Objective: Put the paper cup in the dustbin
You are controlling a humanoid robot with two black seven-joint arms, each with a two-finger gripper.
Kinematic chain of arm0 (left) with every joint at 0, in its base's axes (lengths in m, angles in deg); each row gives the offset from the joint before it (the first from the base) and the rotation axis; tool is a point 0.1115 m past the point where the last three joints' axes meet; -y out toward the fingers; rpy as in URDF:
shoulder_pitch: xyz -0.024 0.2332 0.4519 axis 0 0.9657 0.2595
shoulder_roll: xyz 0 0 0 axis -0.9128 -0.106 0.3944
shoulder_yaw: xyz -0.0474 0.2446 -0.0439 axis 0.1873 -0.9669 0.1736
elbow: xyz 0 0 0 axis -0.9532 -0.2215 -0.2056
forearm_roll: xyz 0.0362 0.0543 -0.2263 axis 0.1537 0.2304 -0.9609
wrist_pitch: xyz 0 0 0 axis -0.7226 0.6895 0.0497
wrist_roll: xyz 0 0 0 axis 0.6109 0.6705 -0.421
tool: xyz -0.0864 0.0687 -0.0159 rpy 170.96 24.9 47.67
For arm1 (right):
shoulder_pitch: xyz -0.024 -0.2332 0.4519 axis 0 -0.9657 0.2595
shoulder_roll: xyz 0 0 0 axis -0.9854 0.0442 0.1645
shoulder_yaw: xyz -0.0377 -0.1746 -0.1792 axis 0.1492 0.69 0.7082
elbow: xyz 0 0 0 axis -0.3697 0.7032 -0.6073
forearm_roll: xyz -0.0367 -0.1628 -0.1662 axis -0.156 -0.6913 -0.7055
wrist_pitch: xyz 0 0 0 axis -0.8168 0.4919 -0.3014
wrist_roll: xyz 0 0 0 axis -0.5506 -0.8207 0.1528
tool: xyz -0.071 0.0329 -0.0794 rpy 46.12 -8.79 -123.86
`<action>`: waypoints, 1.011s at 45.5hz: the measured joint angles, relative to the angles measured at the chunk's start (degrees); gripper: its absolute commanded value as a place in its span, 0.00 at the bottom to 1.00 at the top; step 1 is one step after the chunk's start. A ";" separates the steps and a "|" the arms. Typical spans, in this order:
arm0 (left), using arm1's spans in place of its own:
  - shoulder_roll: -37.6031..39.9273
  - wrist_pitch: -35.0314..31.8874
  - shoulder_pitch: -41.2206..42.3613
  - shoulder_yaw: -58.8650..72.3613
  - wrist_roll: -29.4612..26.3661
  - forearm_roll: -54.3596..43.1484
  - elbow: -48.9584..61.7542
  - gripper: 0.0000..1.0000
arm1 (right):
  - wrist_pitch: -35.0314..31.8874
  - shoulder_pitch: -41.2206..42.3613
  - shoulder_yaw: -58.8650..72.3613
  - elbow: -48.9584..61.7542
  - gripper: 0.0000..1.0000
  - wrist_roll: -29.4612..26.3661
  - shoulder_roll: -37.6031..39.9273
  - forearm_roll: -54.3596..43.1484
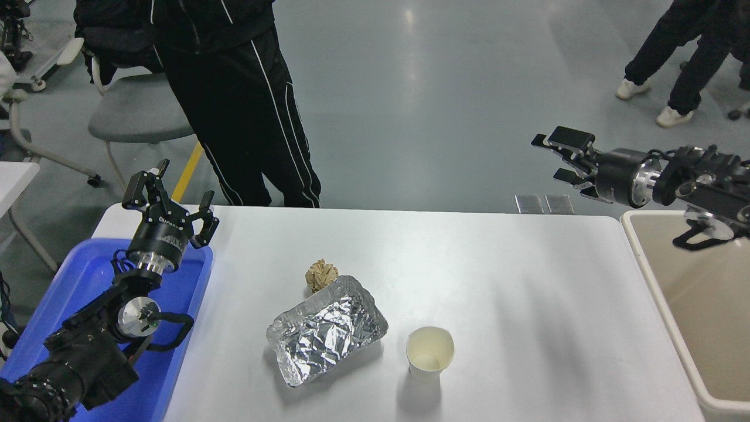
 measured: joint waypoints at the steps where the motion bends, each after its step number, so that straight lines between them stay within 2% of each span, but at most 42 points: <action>1: 0.00 0.00 0.00 0.00 0.00 0.00 0.00 1.00 | -0.89 1.43 1.00 -0.41 0.99 0.03 -0.48 -1.27; 8: 0.00 0.00 0.00 0.00 0.00 -0.01 0.00 1.00 | -4.68 7.56 4.76 -1.93 0.99 0.08 -5.10 -8.00; 21: 0.00 0.00 0.00 0.00 0.00 0.00 0.00 1.00 | -10.85 12.83 7.52 -4.33 0.99 0.19 -15.57 -18.31; 33: 0.00 0.00 0.00 0.00 0.00 -0.01 0.00 1.00 | -16.39 15.36 8.11 -10.23 0.99 0.26 -21.60 -23.89; 46: 0.00 0.00 0.00 0.00 0.00 0.00 0.00 1.00 | -18.70 14.10 8.36 -14.15 0.99 0.28 -25.94 -27.54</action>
